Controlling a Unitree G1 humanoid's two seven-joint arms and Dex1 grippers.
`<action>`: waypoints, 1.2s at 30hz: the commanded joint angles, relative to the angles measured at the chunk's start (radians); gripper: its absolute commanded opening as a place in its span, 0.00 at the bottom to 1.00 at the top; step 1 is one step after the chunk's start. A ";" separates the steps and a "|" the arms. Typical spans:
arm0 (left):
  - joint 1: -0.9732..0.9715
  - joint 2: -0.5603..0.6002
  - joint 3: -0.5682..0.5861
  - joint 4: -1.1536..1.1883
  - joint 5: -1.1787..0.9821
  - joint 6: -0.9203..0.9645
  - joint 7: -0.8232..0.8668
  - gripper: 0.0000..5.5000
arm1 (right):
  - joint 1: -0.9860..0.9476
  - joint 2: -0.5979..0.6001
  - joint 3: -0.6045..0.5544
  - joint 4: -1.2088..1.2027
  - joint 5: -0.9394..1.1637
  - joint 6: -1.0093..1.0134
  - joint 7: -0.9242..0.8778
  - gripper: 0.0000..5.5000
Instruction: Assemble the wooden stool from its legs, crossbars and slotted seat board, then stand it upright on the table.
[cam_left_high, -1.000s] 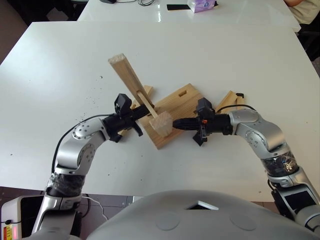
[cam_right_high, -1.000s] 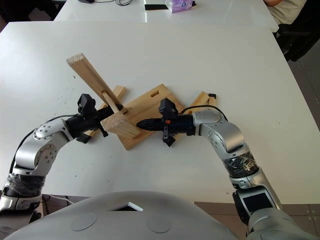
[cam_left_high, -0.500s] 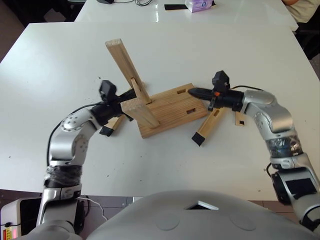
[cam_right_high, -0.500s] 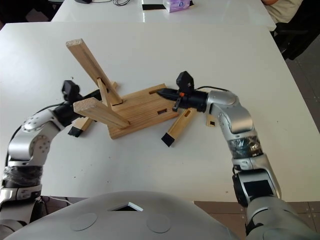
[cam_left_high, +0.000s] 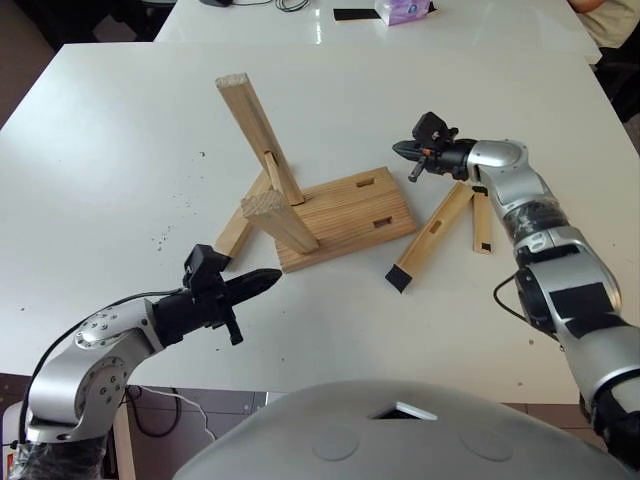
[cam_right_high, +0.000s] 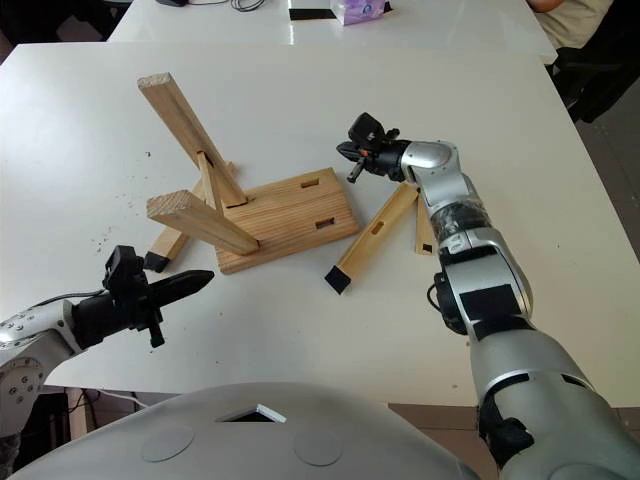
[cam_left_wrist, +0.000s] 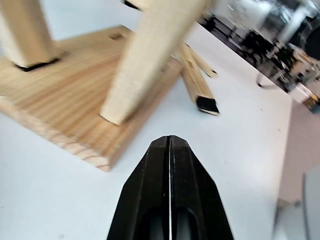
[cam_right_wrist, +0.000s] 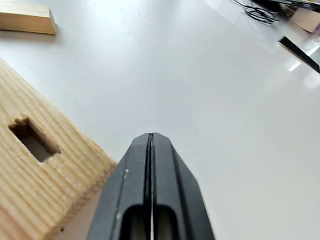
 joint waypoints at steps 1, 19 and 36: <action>-0.064 -0.015 -0.154 0.040 0.140 -0.038 0.043 0.00 | -0.077 0.046 0.026 0.141 -0.074 -0.038 0.020 0.00; -0.271 -0.129 -0.367 0.328 0.485 -0.196 0.247 0.00 | -0.099 0.057 0.103 0.230 -0.230 -0.078 0.283 0.00; -0.368 -0.199 -0.325 0.434 0.508 -0.223 0.332 0.00 | 0.076 -0.001 0.126 0.061 -0.202 -0.111 0.441 0.00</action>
